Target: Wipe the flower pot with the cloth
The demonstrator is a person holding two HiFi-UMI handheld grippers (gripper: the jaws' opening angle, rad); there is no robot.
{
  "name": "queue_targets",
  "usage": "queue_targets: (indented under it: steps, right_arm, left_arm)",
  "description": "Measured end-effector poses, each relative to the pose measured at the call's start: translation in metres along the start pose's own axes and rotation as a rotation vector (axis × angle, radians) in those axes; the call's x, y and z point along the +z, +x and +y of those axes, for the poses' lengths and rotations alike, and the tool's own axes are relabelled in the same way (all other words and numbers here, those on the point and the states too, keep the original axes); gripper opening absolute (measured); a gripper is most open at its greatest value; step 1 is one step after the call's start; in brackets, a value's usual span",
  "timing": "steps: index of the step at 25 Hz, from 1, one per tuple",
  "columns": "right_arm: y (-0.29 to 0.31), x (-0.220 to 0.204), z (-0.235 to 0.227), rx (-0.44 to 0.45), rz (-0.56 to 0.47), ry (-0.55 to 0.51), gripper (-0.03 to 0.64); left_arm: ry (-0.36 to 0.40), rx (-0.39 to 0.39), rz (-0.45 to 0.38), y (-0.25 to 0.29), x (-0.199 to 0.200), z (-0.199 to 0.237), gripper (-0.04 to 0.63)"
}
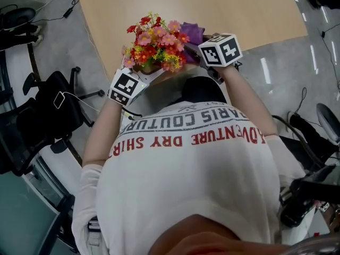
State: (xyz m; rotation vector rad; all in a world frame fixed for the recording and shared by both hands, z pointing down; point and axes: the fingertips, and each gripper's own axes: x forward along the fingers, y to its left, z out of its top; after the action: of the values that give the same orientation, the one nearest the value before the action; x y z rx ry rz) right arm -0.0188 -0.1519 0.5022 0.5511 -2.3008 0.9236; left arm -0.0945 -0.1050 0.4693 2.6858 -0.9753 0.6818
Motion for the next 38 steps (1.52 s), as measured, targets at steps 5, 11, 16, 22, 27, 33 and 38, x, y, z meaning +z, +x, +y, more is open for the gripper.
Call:
queue_targets:
  steps: [5, 11, 16, 22, 27, 33, 38]
  right_arm:
    - [-0.006, 0.003, -0.001, 0.014, -0.033, 0.023, 0.058]
    - [-0.024, 0.002, -0.003, -0.021, -0.117, 0.038, 0.058]
    - [-0.035, -0.007, -0.007, -0.031, -0.160, 0.074, 0.058]
    - [-0.047, -0.020, -0.007, -0.051, -0.197, 0.097, 0.058]
    - [-0.057, -0.021, -0.007, -0.062, -0.231, 0.105, 0.058]
    - [-0.057, -0.015, -0.009, -0.055, -0.242, 0.105, 0.058]
    - [-0.050, -0.003, -0.004, -0.041, -0.231, 0.103, 0.058]
  left_arm:
    - [0.003, 0.044, 0.008, 0.000, 0.000, 0.001, 0.416]
    - [-0.104, 0.206, -0.032, -0.010, -0.001, 0.003, 0.419]
    - [-0.225, 0.306, -0.067, -0.003, -0.005, 0.003, 0.491]
    - [-0.242, 0.517, -0.046, 0.012, -0.007, 0.009, 0.491]
    - [-0.269, 0.649, -0.040, 0.014, -0.009, 0.015, 0.489]
    - [-0.291, 0.679, -0.058, 0.019, -0.004, 0.021, 0.448]
    - [-0.270, 0.625, -0.058, 0.013, -0.001, 0.030, 0.445]
